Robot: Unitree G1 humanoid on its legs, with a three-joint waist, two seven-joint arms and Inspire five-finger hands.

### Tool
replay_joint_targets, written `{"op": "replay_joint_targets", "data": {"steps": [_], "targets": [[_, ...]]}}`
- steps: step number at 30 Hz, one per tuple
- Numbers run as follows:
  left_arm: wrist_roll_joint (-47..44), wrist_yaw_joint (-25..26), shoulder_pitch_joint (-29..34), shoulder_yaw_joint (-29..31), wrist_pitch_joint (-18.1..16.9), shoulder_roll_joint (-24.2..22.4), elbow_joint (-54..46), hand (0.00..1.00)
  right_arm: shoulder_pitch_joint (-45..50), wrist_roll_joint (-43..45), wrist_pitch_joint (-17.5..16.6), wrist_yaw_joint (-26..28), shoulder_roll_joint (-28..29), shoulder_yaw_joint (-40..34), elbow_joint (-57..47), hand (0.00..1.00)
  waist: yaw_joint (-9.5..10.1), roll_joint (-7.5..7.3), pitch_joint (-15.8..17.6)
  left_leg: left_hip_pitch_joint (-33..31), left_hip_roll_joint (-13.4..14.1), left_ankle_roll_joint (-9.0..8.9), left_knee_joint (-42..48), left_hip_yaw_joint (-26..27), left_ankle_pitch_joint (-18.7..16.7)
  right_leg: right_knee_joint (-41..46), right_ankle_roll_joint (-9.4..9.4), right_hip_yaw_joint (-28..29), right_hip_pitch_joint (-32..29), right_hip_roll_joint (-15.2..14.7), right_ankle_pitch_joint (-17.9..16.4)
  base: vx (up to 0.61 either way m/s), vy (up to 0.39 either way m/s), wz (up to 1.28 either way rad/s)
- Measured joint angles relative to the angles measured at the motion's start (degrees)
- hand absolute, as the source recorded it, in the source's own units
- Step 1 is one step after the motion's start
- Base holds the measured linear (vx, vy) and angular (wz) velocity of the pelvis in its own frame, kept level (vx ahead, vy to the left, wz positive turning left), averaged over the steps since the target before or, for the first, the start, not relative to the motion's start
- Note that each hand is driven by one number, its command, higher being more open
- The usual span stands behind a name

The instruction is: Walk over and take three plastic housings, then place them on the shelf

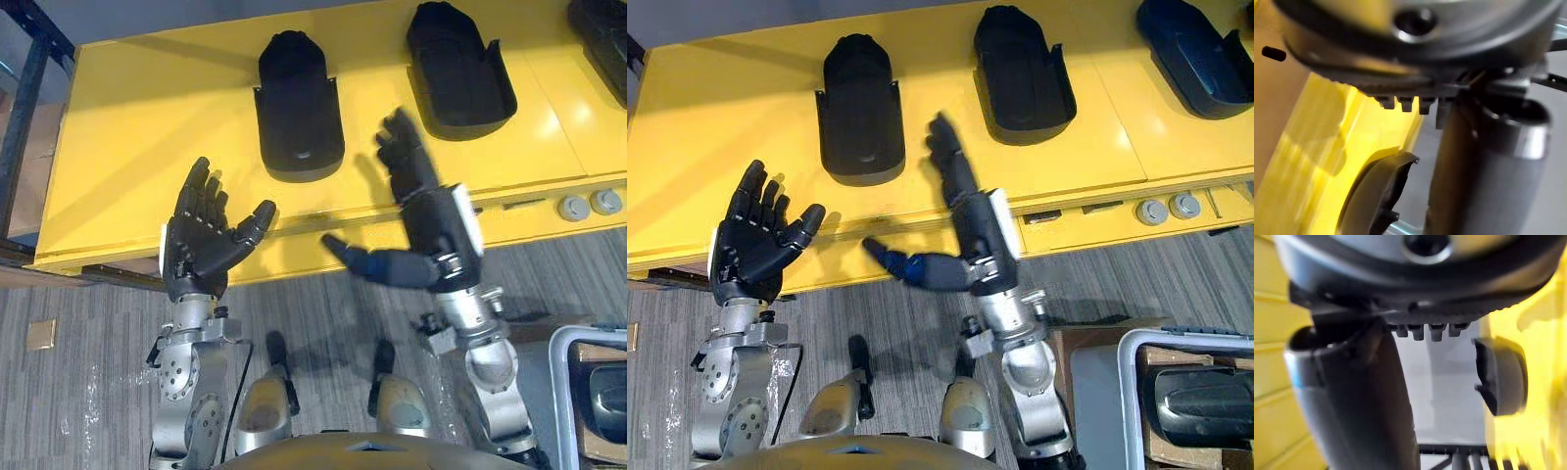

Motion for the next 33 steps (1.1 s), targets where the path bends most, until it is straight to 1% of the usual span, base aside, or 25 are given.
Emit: {"op": "replay_joint_targets", "data": {"steps": [2,3,6,9,12,15,17,18,21,23,24,26,30,33], "targets": [[0.06,0.15,-0.1,-0.35,0.01,0.0,0.0,1.0,0.61,1.76,0.44,2.32,-0.07,1.6,0.0,1.0,0.01,0.0,-0.05,0.03,0.0,0.01,0.01,0.11,-0.05,-0.02,0.02,0.11,0.0,0.01,0.01,0.01,0.004,-0.04],[0.16,0.86,-0.18,-1.01,0.01,0.04,0.0,1.0,1.14,3.48,1.32,4.48,-0.26,3.18,0.02,1.0,0.02,-0.03,-0.19,0.04,-0.01,0.05,0.0,0.13,-0.1,-0.03,0.02,0.14,0.05,0.01,0.01,0.0,0.0,0.0],[0.2,2.0,-0.2,-1.49,0.01,0.15,0.0,1.0,1.48,5.03,2.32,7.13,-0.93,5.61,0.11,1.0,0.04,-0.23,-0.41,0.03,-0.02,0.07,0.0,0.16,-0.14,-0.04,0.02,0.18,0.19,0.01,0.01,0.0,0.0,0.0],[0.2,3.1,0.13,-2.0,0.0,0.97,0.0,1.0,1.51,5.27,2.38,8.0,-0.98,7.04,0.75,1.0,0.04,-0.62,-1.3,0.03,-0.01,0.09,-0.01,0.16,-0.16,-0.08,0.02,0.17,0.19,0.01,0.01,0.0,0.0,0.0],[0.2,4.83,1.04,-2.4,-0.06,1.96,0.0,1.0,1.44,6.15,2.35,7.41,-1.07,9.41,3.13,1.0,0.14,-1.28,-2.38,0.05,-0.02,0.09,0.0,0.06,-0.24,-0.29,0.02,0.03,0.19,0.0,0.01,0.0,0.0,0.0],[0.19,6.17,1.57,-2.39,-0.46,2.04,0.0,1.0,1.22,6.09,2.36,6.06,-1.08,10.44,5.14,1.0,0.49,-1.05,-2.62,0.04,-0.04,0.11,0.0,-0.07,-0.21,-0.29,0.03,-0.08,0.23,0.0,0.01,0.0,0.0,0.0],[0.23,7.01,1.83,-2.36,-1.43,2.04,0.0,1.0,1.13,6.08,2.36,5.11,-1.13,10.85,5.99,1.0,0.92,-0.76,-2.84,0.03,-0.07,0.11,0.0,-0.26,-0.18,-0.46,0.03,-0.32,0.39,-0.01,0.01,0.0,0.001,0.05],[0.22,7.86,1.82,-2.36,-2.47,2.02,0.0,1.0,0.8,5.99,2.38,4.78,-1.13,10.95,6.63,1.0,0.95,-0.64,-2.91,0.02,-0.08,0.12,0.0,-0.49,-0.15,-0.58,0.03,-0.56,0.57,-0.01,0.01,0.01,0.0,0.09],[0.18,9.41,1.79,-2.27,-6.65,1.93,-0.04,1.0,0.34,5.62,2.43,3.11,-1.12,11.26,7.65,1.0,1.03,-0.54,-2.98,-0.02,-0.17,0.13,0.0,-1.22,-0.1,-1.0,0.04,-1.39,1.28,-0.01,0.02,0.01,-0.001,0.12],[0.09,10.61,1.79,-1.9,-9.82,1.53,-1.36,1.0,-0.62,3.65,2.46,2.16,-1.06,11.42,9.26,1.0,1.46,-0.54,-3.0,-0.17,-0.23,0.17,-0.01,-1.49,-0.05,-1.06,0.03,-1.65,1.33,-0.04,0.01,0.01,0.001,0.08],[0.09,10.72,1.79,-1.67,-10.29,1.29,-1.86,1.0,-1.01,3.3,2.49,1.81,-1.05,11.58,9.92,1.0,1.48,-0.53,-3.0,-0.21,-0.26,0.19,0.0,-1.59,-0.03,-1.06,0.03,-1.75,1.34,-0.06,0.01,0.0,0.001,0.09],[-0.39,10.38,1.73,-0.82,-12.5,0.92,-3.07,1.0,-1.54,2.03,2.61,0.59,-0.82,11.9,12.4,1.0,1.52,-0.22,-3.72,-0.92,-0.43,0.28,-0.01,-2.53,0.21,-1.17,0.02,-2.65,1.33,-0.17,0.0,0.0,0.002,0.18],[-3.29,7.99,1.77,0.49,-14.01,-0.21,-3.55,1.0,-1.92,1.55,2.81,-0.62,-0.81,12.39,13.9,1.0,1.8,-0.1,-3.96,-0.91,-0.45,0.3,0.01,-2.82,0.3,-1.16,-0.05,-2.93,1.53,-0.17,-0.06,-0.01,0.0,0.06],[-5.29,7.45,1.8,0.57,-14.07,-0.72,-3.56,1.0,-2.85,1.43,2.86,-1.11,-0.78,12.41,14.76,1.0,1.87,-0.1,-3.96,-0.91,-0.45,0.36,0.01,-2.91,0.46,-1.09,-0.18,-2.96,1.55,-0.18,-0.14,-0.01,0.0,0.0]]}}
